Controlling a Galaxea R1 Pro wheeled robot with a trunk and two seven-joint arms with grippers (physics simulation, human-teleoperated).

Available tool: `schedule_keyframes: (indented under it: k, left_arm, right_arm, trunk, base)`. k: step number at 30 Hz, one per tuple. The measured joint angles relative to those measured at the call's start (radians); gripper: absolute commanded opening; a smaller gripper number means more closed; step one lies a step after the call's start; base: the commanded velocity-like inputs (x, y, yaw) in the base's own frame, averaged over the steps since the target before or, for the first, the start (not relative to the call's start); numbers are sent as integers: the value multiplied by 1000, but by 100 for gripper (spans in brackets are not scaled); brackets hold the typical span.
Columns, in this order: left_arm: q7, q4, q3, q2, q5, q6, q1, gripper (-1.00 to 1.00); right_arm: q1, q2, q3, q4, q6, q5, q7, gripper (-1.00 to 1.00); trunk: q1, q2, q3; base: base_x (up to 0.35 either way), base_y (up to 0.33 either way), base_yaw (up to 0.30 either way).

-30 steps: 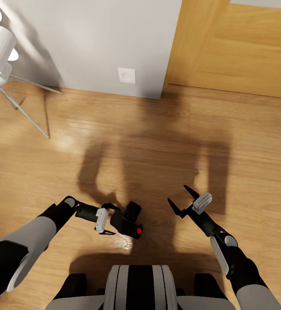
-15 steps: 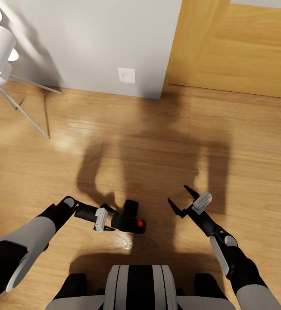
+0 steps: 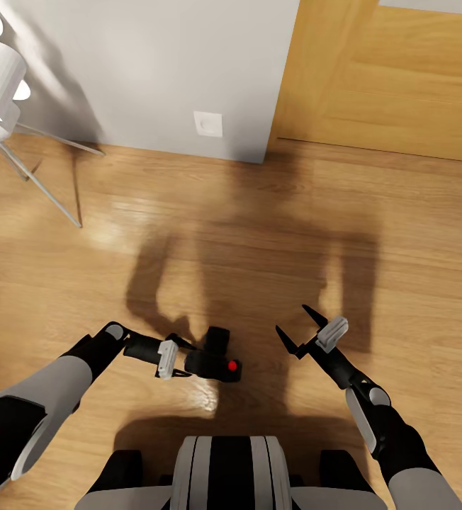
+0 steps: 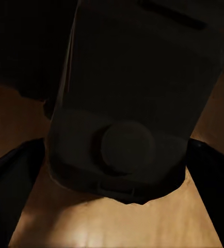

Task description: Attach the digital camera to the camera tripod in the bedroom.

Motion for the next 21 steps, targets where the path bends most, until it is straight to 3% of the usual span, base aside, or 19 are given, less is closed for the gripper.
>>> schedule_keyframes:
  k: [3, 4, 5, 6, 7, 8, 9, 10, 11, 12, 15, 18, 20, 21]
  left_arm:
    - [-3, -5, 15, -1, 7, 3, 0, -100]
    - [-273, -99, 175, -20, 8, 327, 1, -100]
    - [-348, -251, 249, -22, 12, 571, 1, -100]
    - [-345, -425, 408, -21, 22, 891, 1, -100]
    - [-347, -672, 446, -22, 28, 979, 0, -100]
    - [-347, -758, 447, -24, 53, 1024, 0, -100]
    - [-346, -739, 447, -24, 71, 1047, 1, -100]
    - [-346, -742, 447, -25, 113, 1089, 1, -100]
    - [-345, -725, 450, -23, 229, 1156, 3, -100]
    - [-346, -706, 451, -21, 271, 1173, 4, -100]
    - [-348, -676, 455, -17, 317, 1185, 5, -100]
    - [-350, -635, 458, -8, 386, 1193, 5, -100]
    - [-350, -561, 459, -5, 443, 1196, 5, -100]
    - [-350, -543, 459, -4, 453, 1196, 5, -100]
  right_arm:
    - [0, 0, 0, 0, 0, 0, 0, 100]
    - [-1, 0, -12, 6, 2, -8, -124, 100]
    - [-1, 0, -13, 6, 1, -6, -134, 100]
    - [-1, 0, -13, 6, 1, -6, -136, 100]
    - [-1, 0, -13, 6, 0, -6, -138, 100]
    - [-1, 0, -14, 6, 1, -7, -140, 100]
    - [-1, 0, -14, 6, 0, -6, -141, 100]
    - [-1, 0, -15, 6, 1, -7, -142, 100]
    - [-1, 0, -17, 6, 1, -7, -144, 100]
    - [-1, 0, -18, 6, 1, -7, -146, 100]
    - [-1, 0, -20, 6, 1, -7, -151, 100]
    - [-1, 0, -21, 6, 1, -7, -155, 100]
    - [-1, 0, -29, 6, 1, -9, -156, 100]
    - [-1, 0, -40, 6, 1, -12, -156, 100]
  trunk:
    - [0, 0, 0]
    - [0, 0, 0]
    - [0, 0, 0]
    - [0, 0, 0]
    - [0, 0, 0]
    - [0, 0, 0]
    - [0, 0, 0]
    - [0, 0, 0]
    - [0, 0, 0]
    - [0, 0, 0]
    - [0, 0, 0]
    - [0, 0, 0]
    - [0, 0, 0]
    - [0, 0, 0]
  base:
    - [0, 0, 0]
    - [0, 0, 0]
    - [0, 0, 0]
    - [0, 0, 0]
    - [0, 0, 0]
    - [0, 0, 0]
    - [0, 0, 0]
    - [0, 0, 0]
    - [0, 0, 0]
    - [0, 0, 0]
    - [0, 0, 0]
    - [0, 0, 0]
    - [0, 0, 0]
    - [0, 0, 0]
